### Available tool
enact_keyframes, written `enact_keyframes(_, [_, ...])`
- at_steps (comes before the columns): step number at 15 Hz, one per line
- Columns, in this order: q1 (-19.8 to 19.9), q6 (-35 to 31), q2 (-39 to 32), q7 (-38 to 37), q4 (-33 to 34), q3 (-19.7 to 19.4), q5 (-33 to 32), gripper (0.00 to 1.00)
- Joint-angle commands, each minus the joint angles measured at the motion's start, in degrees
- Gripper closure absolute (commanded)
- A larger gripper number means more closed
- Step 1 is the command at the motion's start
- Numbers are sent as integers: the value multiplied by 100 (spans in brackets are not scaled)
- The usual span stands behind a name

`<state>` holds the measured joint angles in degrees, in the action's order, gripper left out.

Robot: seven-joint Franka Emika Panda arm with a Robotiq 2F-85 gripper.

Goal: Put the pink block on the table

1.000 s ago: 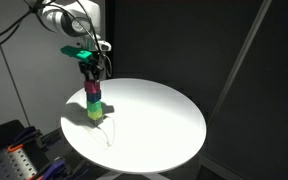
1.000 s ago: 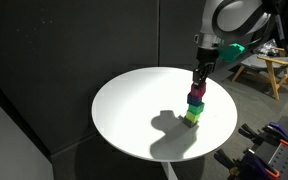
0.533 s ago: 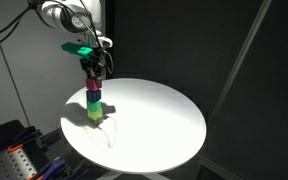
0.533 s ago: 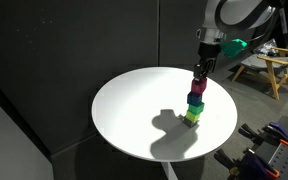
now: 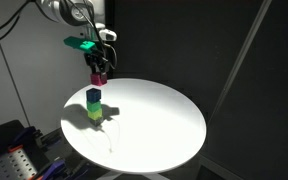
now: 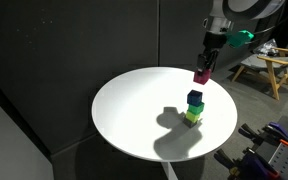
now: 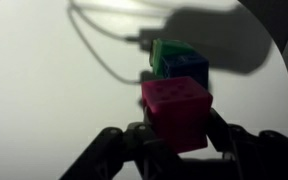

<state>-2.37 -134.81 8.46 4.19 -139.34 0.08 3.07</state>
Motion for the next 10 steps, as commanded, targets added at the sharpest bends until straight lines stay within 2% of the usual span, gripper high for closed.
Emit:
enact_keyframes(1, [145,219,218,35,-2,-115,47,72])
enact_keyframes(10, [459,439,342,7,-54,-365,-30,72])
